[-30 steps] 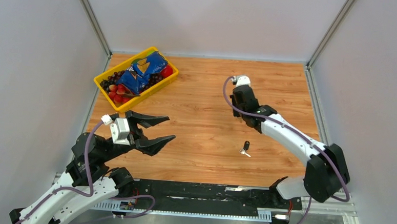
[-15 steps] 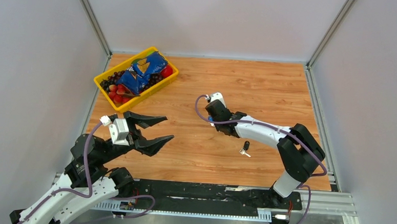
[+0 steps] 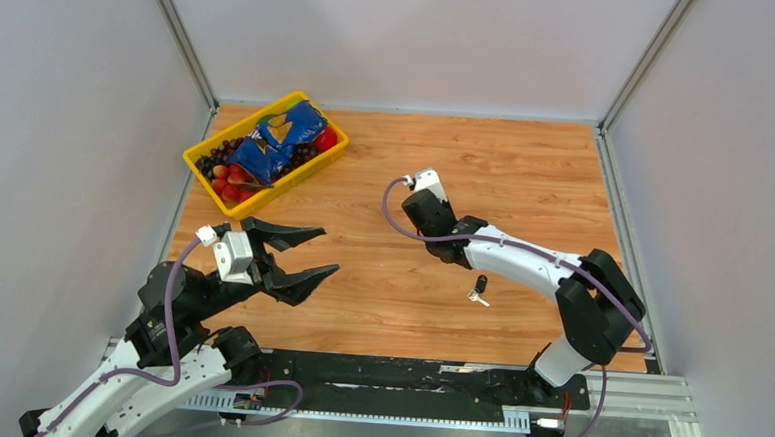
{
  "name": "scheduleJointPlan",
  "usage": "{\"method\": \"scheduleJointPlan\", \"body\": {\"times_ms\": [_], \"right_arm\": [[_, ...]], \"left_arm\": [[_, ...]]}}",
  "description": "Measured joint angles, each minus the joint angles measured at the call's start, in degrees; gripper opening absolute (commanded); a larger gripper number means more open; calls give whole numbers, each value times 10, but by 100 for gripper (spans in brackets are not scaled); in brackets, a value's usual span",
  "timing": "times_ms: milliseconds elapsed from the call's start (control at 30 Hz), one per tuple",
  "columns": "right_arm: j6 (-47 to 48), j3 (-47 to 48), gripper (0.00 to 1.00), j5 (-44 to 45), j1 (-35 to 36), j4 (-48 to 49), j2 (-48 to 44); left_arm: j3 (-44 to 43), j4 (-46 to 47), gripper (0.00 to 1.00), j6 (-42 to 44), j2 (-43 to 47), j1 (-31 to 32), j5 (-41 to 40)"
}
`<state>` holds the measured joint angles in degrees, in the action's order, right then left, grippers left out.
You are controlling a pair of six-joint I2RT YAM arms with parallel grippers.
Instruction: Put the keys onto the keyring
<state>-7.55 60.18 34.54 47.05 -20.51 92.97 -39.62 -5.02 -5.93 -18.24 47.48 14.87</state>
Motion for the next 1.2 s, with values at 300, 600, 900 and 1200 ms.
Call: {"method": "scheduleJointPlan", "body": {"times_ms": [300,600,900,1200], "right_arm": [[19,19,0,66,12,20,-35],[3,42,0,49,103,35,145],[-32,77,22,-18,143,46,155],[-54,64,47,-104,148,50,111]], "left_arm": [[0,-2,74,2,3,0,0],[0,-16,75,3,14,0,-3],[0,-30,75,3,24,0,-6],[0,-30,76,3,30,0,-8]]}}
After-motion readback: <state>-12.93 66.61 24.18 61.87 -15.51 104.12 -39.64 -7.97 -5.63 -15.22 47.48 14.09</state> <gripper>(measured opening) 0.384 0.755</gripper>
